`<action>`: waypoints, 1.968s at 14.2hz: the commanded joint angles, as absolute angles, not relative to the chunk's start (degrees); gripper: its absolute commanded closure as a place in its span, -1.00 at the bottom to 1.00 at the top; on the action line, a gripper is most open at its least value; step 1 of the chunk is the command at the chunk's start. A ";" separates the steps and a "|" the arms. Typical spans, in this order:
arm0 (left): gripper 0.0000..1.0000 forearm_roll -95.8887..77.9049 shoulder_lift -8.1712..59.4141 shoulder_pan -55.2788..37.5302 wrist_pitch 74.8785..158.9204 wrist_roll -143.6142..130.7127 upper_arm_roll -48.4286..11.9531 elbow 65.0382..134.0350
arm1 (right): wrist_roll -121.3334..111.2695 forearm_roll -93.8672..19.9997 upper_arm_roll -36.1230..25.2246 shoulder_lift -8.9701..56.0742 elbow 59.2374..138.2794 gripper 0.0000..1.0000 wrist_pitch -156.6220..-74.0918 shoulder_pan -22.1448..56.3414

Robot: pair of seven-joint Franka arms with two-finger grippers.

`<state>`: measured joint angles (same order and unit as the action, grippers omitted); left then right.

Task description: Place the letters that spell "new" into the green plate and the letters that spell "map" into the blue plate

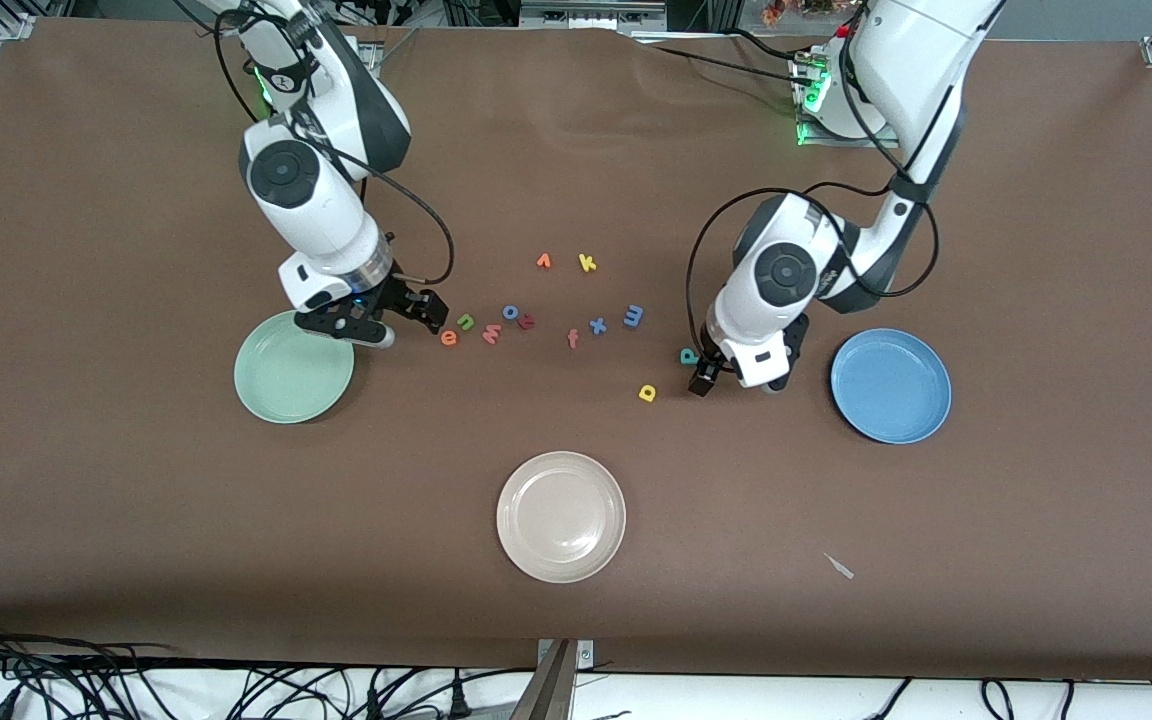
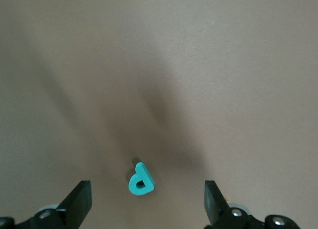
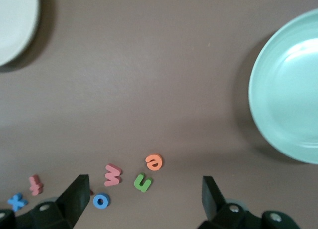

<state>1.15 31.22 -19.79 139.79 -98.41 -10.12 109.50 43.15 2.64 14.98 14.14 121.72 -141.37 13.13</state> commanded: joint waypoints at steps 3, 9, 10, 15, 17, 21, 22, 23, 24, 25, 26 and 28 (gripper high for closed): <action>-0.97 6.24 36.20 -21.70 141.94 -108.80 -9.76 108.63 | 57.00 15.78 14.94 19.41 122.08 -1.00 -145.44 15.73; -0.80 5.19 37.18 -21.71 142.03 -112.49 -9.84 108.11 | 65.21 21.53 14.94 25.13 120.94 -1.00 -149.49 16.79; -0.75 5.19 37.09 -21.62 142.03 -113.63 -9.84 108.11 | 65.39 21.62 14.94 25.66 121.11 -1.00 -150.89 16.79; -0.41 5.10 37.09 -21.88 141.94 -116.28 -10.02 108.02 | 66.09 21.71 14.77 28.65 121.46 -1.00 -154.94 16.88; 0.03 5.18 37.09 -21.97 141.94 -117.85 -10.02 108.11 | 66.09 21.80 14.68 29.53 121.55 -1.00 -155.57 16.96; 1.00 5.27 37.18 -21.88 141.59 -117.95 -9.93 108.19 | 66.09 22.68 14.24 29.88 121.55 -0.99 -155.83 16.96; 1.00 5.27 37.18 -21.80 141.50 -117.95 -9.93 108.19 | 66.01 22.76 14.24 30.14 121.55 -0.98 -156.18 16.88; 1.00 5.36 37.18 -21.62 141.42 -117.51 -9.93 108.19 | 66.01 22.76 14.15 30.15 121.55 -0.97 -156.18 16.88; 1.00 5.54 37.18 -21.36 141.33 -117.16 -9.93 108.11 | 66.01 23.63 13.89 30.23 121.55 -0.95 -156.18 16.87; 1.00 6.15 37.00 -21.10 141.15 -116.98 -9.84 108.02 | 66.01 24.25 13.63 30.50 121.47 -0.89 -156.18 16.87; 1.00 6.24 36.48 -20.66 139.06 -114.46 -9.84 107.32 | 66.01 24.34 13.62 30.85 121.46 -0.88 -156.18 16.87; 1.00 6.07 36.47 -19.61 123.57 -102.98 -9.84 100.76 | 66.01 24.43 13.62 31.20 121.46 -0.75 -156.53 16.87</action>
